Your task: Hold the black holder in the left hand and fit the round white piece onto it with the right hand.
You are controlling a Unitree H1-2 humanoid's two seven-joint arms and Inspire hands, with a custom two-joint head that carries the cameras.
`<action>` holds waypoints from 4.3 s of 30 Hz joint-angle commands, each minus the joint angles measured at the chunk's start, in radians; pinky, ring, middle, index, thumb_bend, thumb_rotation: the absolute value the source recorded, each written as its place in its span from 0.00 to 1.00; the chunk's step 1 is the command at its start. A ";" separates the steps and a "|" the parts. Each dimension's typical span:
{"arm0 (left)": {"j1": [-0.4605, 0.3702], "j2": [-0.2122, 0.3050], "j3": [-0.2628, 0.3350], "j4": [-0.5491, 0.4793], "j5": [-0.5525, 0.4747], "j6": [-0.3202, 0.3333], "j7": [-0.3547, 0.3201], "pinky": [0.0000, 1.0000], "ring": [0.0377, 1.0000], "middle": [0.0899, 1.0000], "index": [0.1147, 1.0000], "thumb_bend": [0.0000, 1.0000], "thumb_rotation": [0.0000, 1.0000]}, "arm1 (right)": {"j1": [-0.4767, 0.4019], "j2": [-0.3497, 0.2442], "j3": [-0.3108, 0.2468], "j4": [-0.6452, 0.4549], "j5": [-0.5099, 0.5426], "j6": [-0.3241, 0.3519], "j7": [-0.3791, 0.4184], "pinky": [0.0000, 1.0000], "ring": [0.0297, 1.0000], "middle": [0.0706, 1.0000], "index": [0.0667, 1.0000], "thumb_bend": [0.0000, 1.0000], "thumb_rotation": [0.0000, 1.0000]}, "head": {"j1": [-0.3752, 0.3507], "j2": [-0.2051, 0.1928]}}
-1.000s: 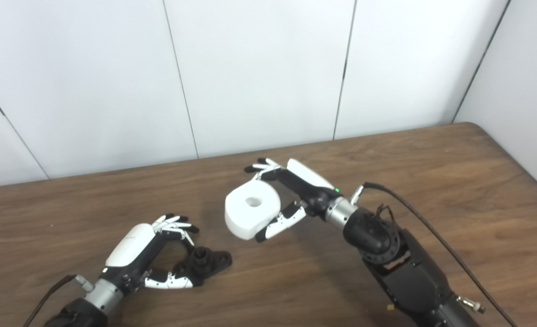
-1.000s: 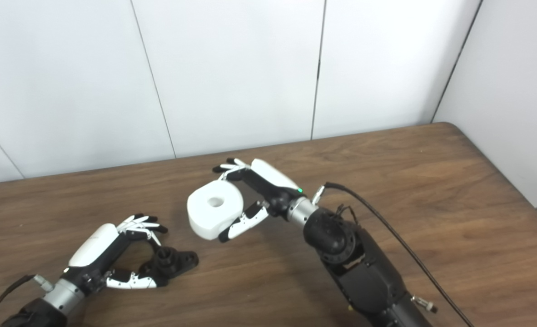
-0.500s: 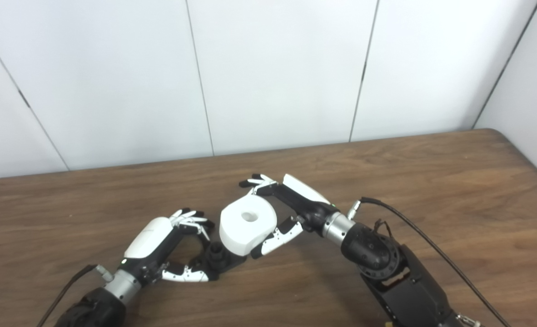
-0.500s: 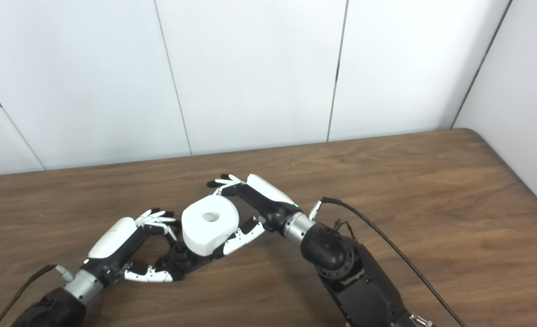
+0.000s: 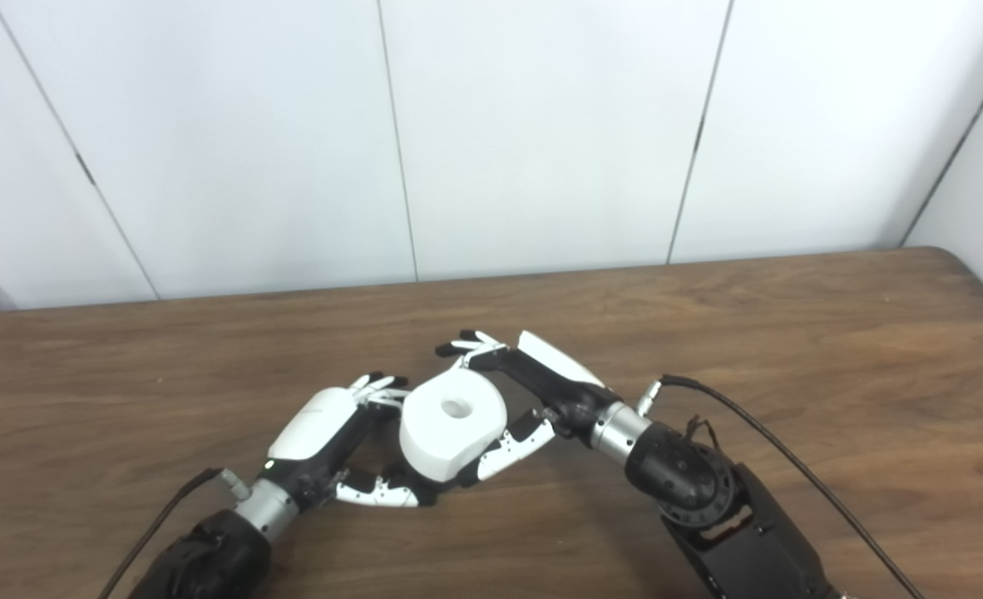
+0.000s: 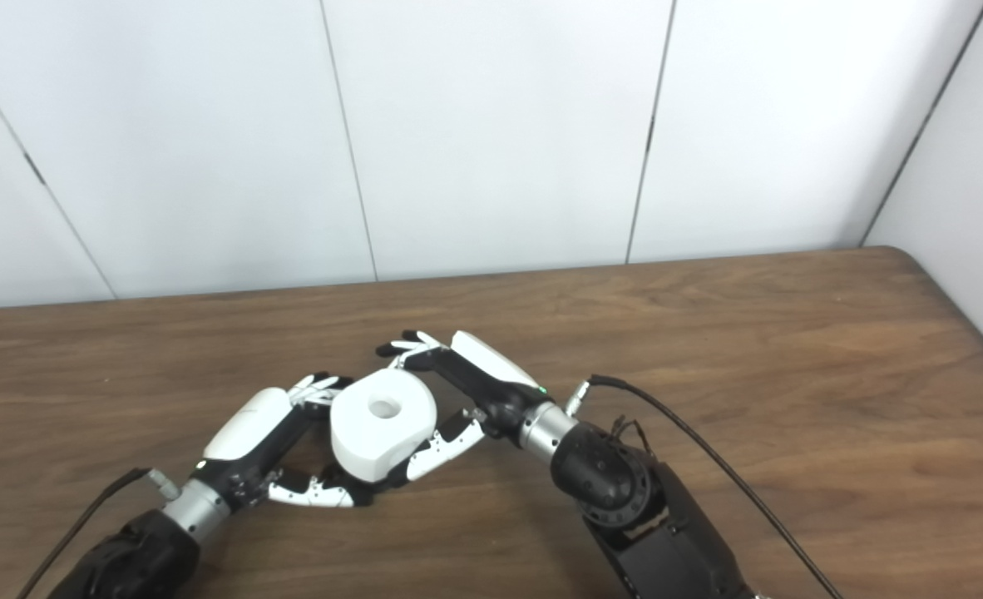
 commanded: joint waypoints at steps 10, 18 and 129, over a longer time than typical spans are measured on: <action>0.000 -0.013 -0.047 -0.054 0.044 0.034 -0.023 1.00 0.93 0.79 0.41 0.52 0.06 | -0.050 0.000 0.005 0.002 0.000 -0.049 -0.001 1.00 1.00 0.89 0.45 0.51 0.16 | 0.011 0.008; 0.003 -0.023 -0.052 -0.078 0.042 0.053 -0.030 1.00 0.94 0.79 0.41 0.52 0.06 | -0.067 -0.033 0.014 0.006 -0.045 -0.065 -0.002 1.00 1.00 0.89 0.45 0.51 0.16 | 0.014 0.021; 0.009 -0.072 -0.037 -0.183 0.056 0.172 -0.084 1.00 0.94 0.80 0.41 0.52 0.06 | -0.051 -0.142 0.001 -0.108 -0.079 -0.037 0.144 1.00 1.00 0.96 0.79 0.93 0.35 | 0.038 0.115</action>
